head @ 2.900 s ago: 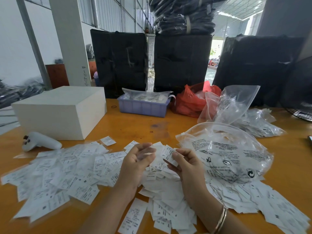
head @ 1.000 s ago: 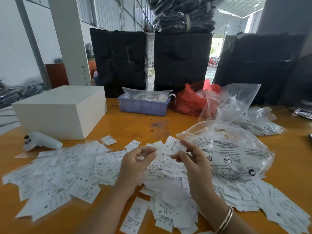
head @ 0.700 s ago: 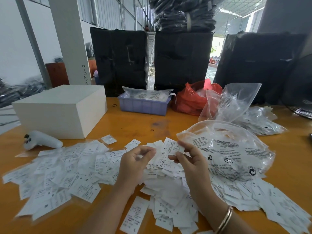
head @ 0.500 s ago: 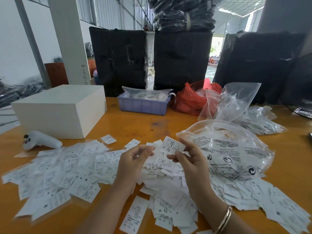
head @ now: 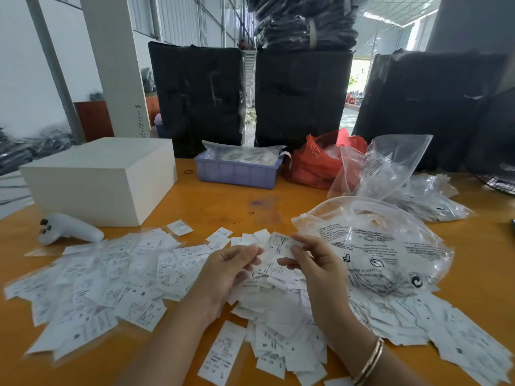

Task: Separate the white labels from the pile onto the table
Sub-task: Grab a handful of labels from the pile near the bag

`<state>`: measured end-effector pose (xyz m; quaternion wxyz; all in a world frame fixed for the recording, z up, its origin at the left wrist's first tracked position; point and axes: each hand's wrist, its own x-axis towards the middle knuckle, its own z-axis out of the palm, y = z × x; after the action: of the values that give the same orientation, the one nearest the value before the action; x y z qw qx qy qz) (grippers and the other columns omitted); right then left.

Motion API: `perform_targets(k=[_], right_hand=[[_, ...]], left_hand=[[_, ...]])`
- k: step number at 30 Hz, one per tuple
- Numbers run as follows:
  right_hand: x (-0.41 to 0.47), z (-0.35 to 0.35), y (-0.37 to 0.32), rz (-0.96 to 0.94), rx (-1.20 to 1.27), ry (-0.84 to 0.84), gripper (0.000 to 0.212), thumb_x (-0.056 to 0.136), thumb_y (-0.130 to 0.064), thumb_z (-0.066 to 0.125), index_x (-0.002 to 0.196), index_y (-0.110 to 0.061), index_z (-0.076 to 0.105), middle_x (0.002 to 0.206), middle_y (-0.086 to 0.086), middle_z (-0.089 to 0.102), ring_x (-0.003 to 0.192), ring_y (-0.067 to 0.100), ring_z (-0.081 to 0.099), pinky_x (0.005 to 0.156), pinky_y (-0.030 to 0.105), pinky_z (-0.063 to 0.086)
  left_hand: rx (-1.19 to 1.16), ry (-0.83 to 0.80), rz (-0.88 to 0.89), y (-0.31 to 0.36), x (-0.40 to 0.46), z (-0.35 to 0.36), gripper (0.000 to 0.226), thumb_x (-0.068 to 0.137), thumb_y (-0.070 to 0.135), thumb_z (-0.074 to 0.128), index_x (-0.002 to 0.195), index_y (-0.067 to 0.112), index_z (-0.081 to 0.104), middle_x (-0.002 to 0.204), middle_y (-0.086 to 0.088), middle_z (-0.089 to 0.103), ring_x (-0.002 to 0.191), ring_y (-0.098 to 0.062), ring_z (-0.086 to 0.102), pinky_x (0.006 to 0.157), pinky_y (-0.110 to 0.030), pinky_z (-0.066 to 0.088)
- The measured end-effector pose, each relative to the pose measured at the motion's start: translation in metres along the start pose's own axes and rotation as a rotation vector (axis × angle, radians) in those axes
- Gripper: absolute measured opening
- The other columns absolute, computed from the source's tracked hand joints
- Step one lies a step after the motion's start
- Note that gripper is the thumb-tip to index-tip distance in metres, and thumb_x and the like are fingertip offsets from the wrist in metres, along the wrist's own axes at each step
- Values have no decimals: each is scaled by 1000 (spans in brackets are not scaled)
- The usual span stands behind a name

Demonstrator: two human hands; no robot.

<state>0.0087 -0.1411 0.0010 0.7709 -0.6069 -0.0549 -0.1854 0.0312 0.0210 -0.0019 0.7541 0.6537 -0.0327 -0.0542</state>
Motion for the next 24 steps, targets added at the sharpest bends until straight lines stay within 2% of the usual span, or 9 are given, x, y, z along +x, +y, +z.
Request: perform_targets(k=[5, 8, 10, 15, 21, 24], right_hand=[[-2, 1, 2, -34, -118, -68, 25, 89, 3, 58, 91, -19, 69, 84, 3, 72, 66, 20, 70, 60, 20, 53], [-3, 2, 3, -48, -175, -101, 28, 89, 3, 57, 92, -22, 69, 82, -1, 72, 65, 18, 70, 59, 19, 52], [-3, 1, 4, -45, -188, -105, 29, 90, 3, 56, 94, -23, 68, 82, -1, 71, 64, 17, 70, 59, 19, 53], [-1, -1, 4, -35, -97, -39, 29, 90, 3, 55, 95, -22, 68, 81, 0, 70, 64, 19, 69, 59, 19, 52], [2, -4, 2, -13, 71, 46, 29, 91, 2, 54, 97, -21, 70, 84, 14, 61, 68, 24, 70, 63, 24, 55], [0, -1, 2, -34, 59, 20, 28, 91, 2, 54, 98, -20, 69, 84, 11, 60, 70, 26, 71, 63, 23, 55]], left_hand=[[8, 22, -36, -2, 3, -1, 44, 50, 57, 75, 68, 18, 76, 74, 0, 70, 81, -22, 57, 80, -37, 50], [1, 42, -49, -2, 2, 0, 46, 47, 59, 75, 67, 18, 75, 75, -2, 69, 80, -25, 59, 66, -30, 51], [19, 73, -41, -1, 2, 0, 48, 45, 61, 75, 69, 19, 75, 76, -1, 70, 78, -23, 61, 62, -28, 52], [69, 80, 37, 0, 0, 2, 45, 49, 64, 68, 77, 31, 77, 72, 10, 71, 77, -13, 58, 66, -22, 49], [92, 76, 34, -1, 0, 2, 46, 50, 68, 63, 78, 34, 77, 78, 10, 73, 74, -4, 62, 65, -17, 47], [83, 65, 24, -1, 1, 2, 45, 52, 67, 63, 78, 33, 77, 81, 8, 74, 74, -3, 63, 68, -19, 47]])
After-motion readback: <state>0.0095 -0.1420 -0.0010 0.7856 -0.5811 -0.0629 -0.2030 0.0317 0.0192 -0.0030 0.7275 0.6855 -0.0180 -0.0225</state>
